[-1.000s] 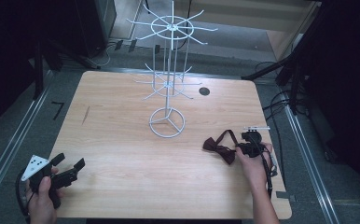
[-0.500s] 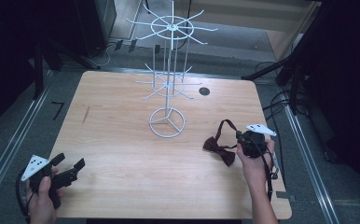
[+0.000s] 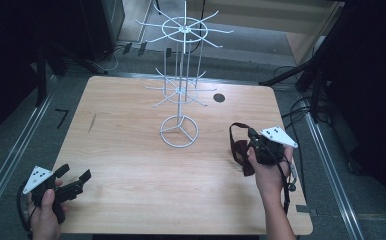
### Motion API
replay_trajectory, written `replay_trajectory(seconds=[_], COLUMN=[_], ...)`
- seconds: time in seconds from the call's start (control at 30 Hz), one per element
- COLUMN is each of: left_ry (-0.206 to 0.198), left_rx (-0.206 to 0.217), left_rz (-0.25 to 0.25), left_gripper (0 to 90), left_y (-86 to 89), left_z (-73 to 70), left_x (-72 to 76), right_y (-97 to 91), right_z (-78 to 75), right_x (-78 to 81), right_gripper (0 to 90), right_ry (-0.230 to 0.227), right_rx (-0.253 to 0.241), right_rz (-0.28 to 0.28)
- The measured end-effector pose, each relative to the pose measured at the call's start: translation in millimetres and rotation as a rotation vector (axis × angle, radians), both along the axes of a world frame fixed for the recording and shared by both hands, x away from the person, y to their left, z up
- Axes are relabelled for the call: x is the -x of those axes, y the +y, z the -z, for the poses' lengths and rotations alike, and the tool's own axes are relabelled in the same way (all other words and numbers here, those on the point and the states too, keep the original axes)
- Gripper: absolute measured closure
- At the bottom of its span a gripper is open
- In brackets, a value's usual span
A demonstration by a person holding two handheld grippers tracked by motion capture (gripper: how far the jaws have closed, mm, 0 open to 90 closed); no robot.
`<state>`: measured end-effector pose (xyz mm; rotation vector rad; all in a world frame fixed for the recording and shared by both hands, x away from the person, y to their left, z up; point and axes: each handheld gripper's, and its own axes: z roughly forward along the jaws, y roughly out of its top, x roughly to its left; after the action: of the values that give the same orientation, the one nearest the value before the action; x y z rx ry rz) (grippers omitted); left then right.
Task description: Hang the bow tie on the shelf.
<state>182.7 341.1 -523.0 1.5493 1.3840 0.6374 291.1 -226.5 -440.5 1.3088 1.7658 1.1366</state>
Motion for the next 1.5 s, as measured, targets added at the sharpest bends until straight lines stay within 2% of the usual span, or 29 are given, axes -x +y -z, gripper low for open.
replay_trajectory(seconds=[0.23, 0.27, 0.57, 0.77, 1.23, 1.5], left_ry=[0.002, 0.004, 0.002, 0.003, 0.005, 0.005], left_rx=[-0.006, -0.006, -0.002, 0.001, 0.000, 0.001], left_rz=[-0.001, -0.001, -0.001, -0.001, -0.002, -0.001], left_gripper=[14.4, 14.4, 14.4, 14.4, 14.3, 14.3], left_y=[-0.8, -0.9, -0.6, -0.7, -0.7, -0.4], left_z=[-0.2, -0.3, -0.1, -0.1, -0.1, 0.0], left_x=[0.6, 0.6, 0.4, 0.2, 0.1, 0.0], right_y=[8.0, 10.8, 19.3, 25.5, 40.2, 55.2], right_z=[-14.3, -19.8, -38.7, -43.4, -54.0, -62.8], right_x=[0.4, 1.2, 2.7, 2.8, -1.0, -2.8], right_gripper=[90.0, 90.0, 90.0, 90.0, 90.0, 90.0], right_ry=[-0.037, -0.049, -0.096, -0.121, -0.148, -0.174], right_rx=[-0.010, -0.014, -0.041, -0.047, -0.066, -0.072], right_rz=[-0.023, -0.035, -0.091, -0.116, -0.174, -0.234])
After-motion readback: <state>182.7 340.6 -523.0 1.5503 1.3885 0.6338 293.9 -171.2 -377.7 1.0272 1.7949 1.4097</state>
